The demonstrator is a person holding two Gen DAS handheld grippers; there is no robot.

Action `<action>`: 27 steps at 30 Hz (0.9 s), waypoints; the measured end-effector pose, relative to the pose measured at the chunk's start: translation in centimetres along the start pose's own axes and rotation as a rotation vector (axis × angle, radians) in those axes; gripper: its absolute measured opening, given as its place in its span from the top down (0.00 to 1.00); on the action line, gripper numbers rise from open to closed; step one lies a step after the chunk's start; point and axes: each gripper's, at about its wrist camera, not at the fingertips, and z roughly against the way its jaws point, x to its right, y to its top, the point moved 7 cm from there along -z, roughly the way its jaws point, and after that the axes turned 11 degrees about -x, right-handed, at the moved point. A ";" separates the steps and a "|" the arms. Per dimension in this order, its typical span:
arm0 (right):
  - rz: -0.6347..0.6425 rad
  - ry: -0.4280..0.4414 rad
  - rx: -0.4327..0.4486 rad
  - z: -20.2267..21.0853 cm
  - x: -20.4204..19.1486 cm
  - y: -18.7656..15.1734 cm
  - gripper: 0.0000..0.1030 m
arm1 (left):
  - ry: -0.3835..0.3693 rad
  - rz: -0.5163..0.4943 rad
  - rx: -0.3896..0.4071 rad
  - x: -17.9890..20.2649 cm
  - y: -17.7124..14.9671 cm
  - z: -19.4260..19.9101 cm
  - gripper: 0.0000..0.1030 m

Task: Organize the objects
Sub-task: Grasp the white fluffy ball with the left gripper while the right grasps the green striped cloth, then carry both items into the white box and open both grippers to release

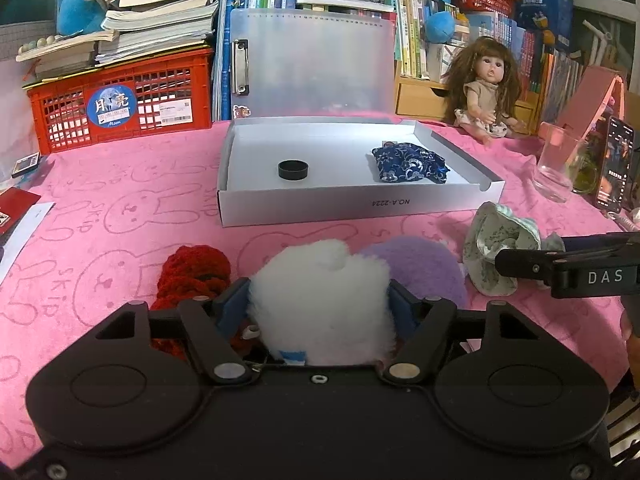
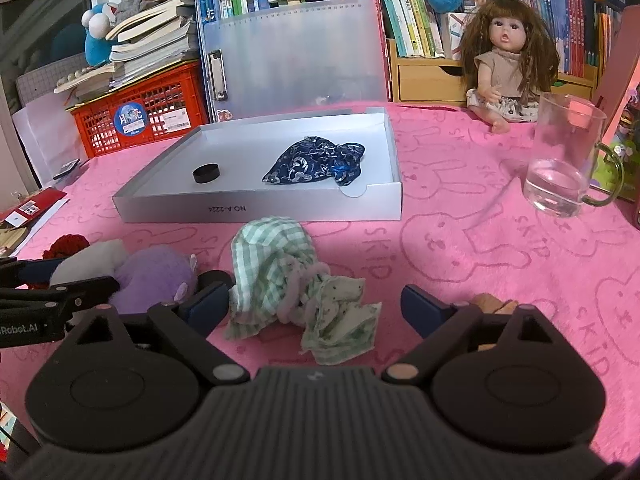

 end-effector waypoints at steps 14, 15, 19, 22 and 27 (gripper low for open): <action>-0.022 -0.004 0.027 0.9 -0.2 0.3 0.46 | -0.003 0.053 0.023 -0.4 0.7 1.0 0.42; -0.025 -0.003 0.030 1.0 -0.1 0.3 0.47 | -0.004 0.054 0.023 -0.4 0.7 1.1 0.42; -0.032 -0.003 0.041 1.2 -0.1 0.4 0.51 | -0.004 0.054 0.031 -0.3 0.8 1.4 0.44; -0.035 -0.002 0.051 1.4 -0.1 0.5 0.53 | -0.007 0.056 0.038 -0.2 1.0 1.7 0.44; -0.041 -0.006 0.072 1.9 0.0 0.8 0.58 | -0.011 0.057 0.050 -0.2 1.5 2.1 0.44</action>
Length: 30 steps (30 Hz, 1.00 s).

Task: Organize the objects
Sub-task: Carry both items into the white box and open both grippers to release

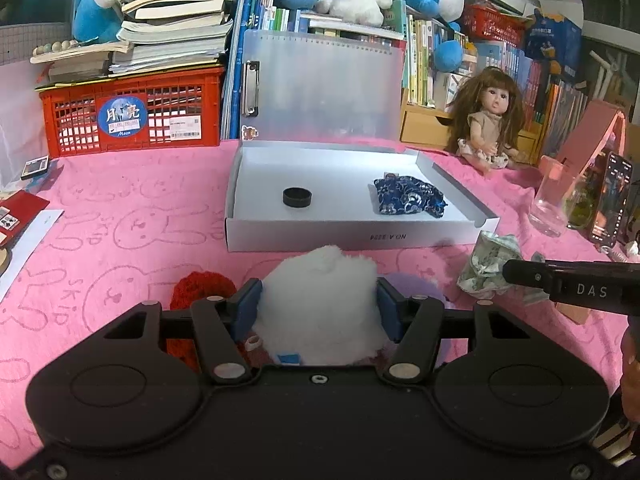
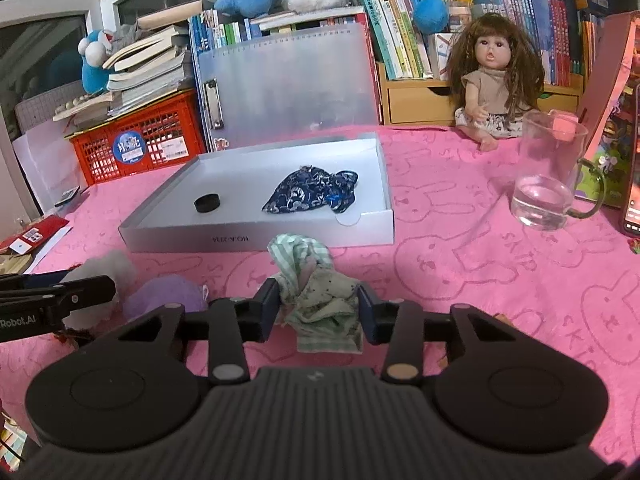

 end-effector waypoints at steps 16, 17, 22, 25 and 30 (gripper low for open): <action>-0.007 -0.002 0.057 1.0 0.0 1.4 0.64 | -0.009 0.002 0.042 0.4 3.0 0.5 0.44; -0.009 -0.002 0.062 1.1 0.0 1.5 0.64 | -0.009 0.004 0.043 0.4 3.2 0.5 0.44; -0.011 -0.004 0.080 1.3 0.1 2.2 0.64 | -0.007 0.002 0.051 0.3 4.1 0.4 0.44; -0.009 -0.004 0.092 1.3 0.1 2.9 0.64 | -0.008 0.003 0.055 0.3 4.9 0.1 0.44; -0.023 0.008 0.117 1.4 0.4 4.6 0.64 | -0.005 -0.002 0.064 0.2 7.0 -0.6 0.44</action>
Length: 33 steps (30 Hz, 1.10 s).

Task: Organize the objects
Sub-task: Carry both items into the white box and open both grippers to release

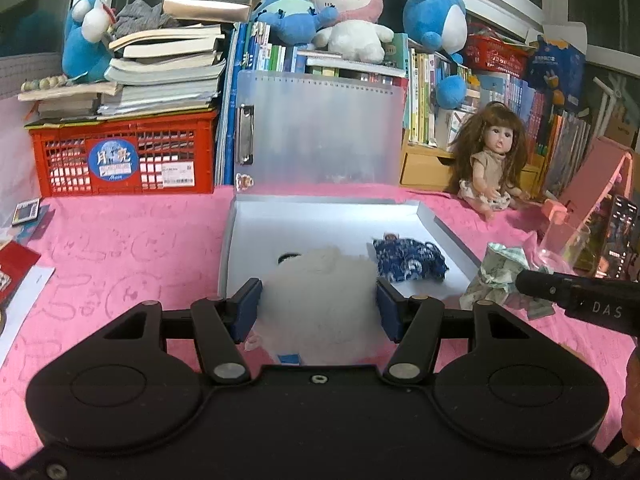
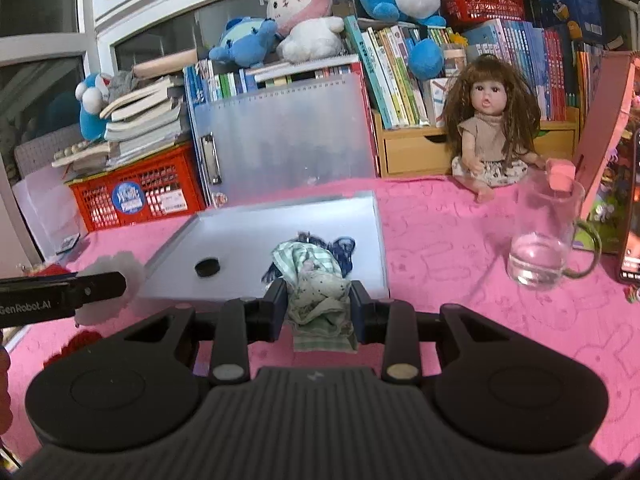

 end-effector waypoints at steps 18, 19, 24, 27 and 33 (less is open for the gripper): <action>-0.071 0.047 0.022 -6.1 1.4 8.5 0.64 | 0.009 0.067 -0.022 -1.8 9.0 -8.2 0.44; -0.083 0.059 0.018 -6.7 1.5 8.9 0.64 | 0.015 0.076 -0.032 -2.1 9.3 -9.0 0.44; -0.145 0.106 0.002 -9.8 2.3 9.9 0.64 | 0.055 0.084 -0.050 -3.3 10.2 -12.7 0.44; -0.166 0.094 -0.026 -11.6 2.8 9.9 0.64 | 0.071 0.087 -0.073 -3.6 10.2 -14.7 0.44; -0.178 0.081 -0.062 -14.3 3.2 9.1 0.64 | 0.112 0.067 -0.104 -3.6 9.7 -17.6 0.44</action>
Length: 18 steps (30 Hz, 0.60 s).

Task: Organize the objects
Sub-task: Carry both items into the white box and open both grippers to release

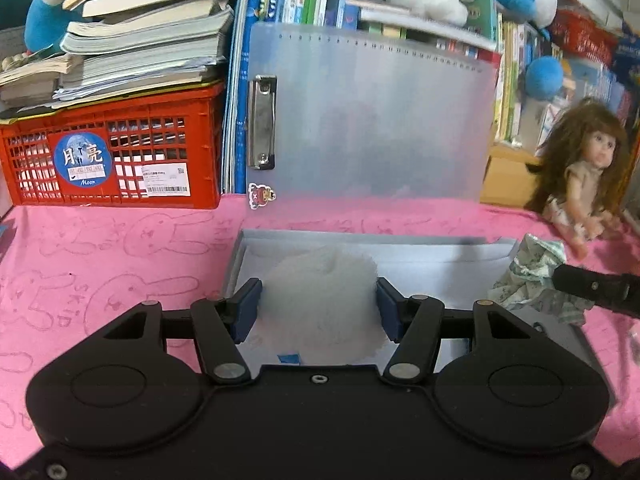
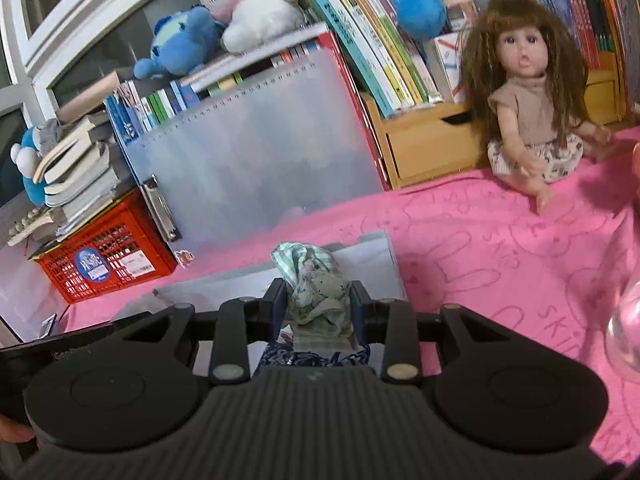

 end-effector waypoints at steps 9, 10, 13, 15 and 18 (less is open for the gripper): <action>0.022 -0.017 -0.023 -2.0 0.0 -0.2 0.64 | 0.032 0.001 -0.046 -0.2 -0.5 -2.4 0.44; 0.020 -0.019 -0.027 -2.2 0.1 -0.2 0.64 | 0.031 0.003 -0.050 -0.3 -0.5 -2.6 0.44; 0.016 -0.027 -0.040 -2.7 0.4 -0.5 0.63 | 0.031 -0.002 -0.052 -0.3 -0.6 -2.9 0.44; 0.015 -0.030 -0.049 -2.9 0.4 -0.6 0.63 | 0.033 -0.011 -0.051 -0.3 -0.6 -2.9 0.44; 0.020 -0.036 -0.053 -3.1 0.5 -0.7 0.63 | 0.035 -0.020 -0.051 -0.1 -0.5 -2.9 0.44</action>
